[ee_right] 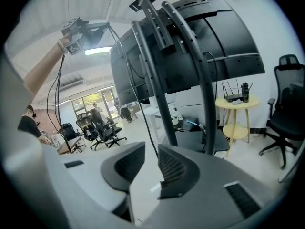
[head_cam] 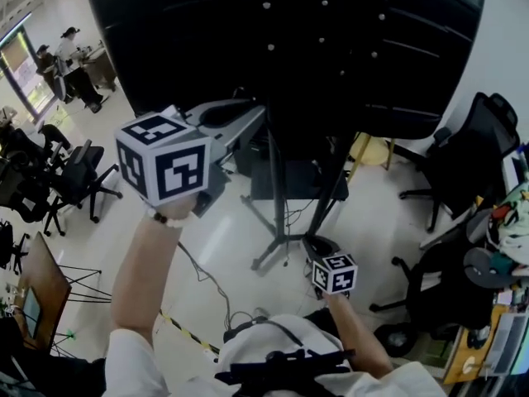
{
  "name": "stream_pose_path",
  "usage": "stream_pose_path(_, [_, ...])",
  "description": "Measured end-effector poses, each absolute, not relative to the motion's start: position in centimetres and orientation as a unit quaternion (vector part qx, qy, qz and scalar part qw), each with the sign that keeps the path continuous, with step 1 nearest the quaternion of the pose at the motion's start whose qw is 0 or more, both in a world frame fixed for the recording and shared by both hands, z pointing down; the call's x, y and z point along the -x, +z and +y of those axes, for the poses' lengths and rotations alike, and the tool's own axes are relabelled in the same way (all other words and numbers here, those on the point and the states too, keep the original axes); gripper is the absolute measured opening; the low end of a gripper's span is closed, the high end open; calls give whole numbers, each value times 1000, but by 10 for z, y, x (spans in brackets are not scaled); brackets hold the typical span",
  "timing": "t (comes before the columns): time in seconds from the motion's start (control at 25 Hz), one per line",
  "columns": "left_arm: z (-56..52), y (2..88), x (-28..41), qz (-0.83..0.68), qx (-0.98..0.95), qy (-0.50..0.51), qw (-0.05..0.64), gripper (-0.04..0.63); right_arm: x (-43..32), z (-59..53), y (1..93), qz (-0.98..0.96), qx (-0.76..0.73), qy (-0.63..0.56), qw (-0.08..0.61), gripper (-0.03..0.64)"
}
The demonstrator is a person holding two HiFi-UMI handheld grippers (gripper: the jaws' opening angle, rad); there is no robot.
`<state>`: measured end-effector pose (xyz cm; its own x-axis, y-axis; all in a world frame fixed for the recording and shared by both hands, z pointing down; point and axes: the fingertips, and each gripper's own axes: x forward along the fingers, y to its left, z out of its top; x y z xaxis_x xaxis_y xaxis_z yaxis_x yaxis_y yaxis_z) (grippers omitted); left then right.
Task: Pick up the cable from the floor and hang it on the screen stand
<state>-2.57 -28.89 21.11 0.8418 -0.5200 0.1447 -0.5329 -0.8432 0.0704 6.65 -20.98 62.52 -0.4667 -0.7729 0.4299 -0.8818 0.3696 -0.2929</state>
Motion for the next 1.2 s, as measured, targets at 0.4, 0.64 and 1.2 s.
stream_pose_path(0.4, [-278, 206, 32, -184, -970, -5, 157, 15, -39, -216, 619, -795, -546, 251, 87, 158])
stream_pose_path(0.64, [-285, 186, 45, -183, -969, -27, 167, 15, -24, -229, 608, -801, -540, 247, 80, 228])
stream_pose_path(1.2, [-315, 144, 47, -206, -971, -34, 120, 15, -16, -278, 682, -798, -525, 258, 144, 288])
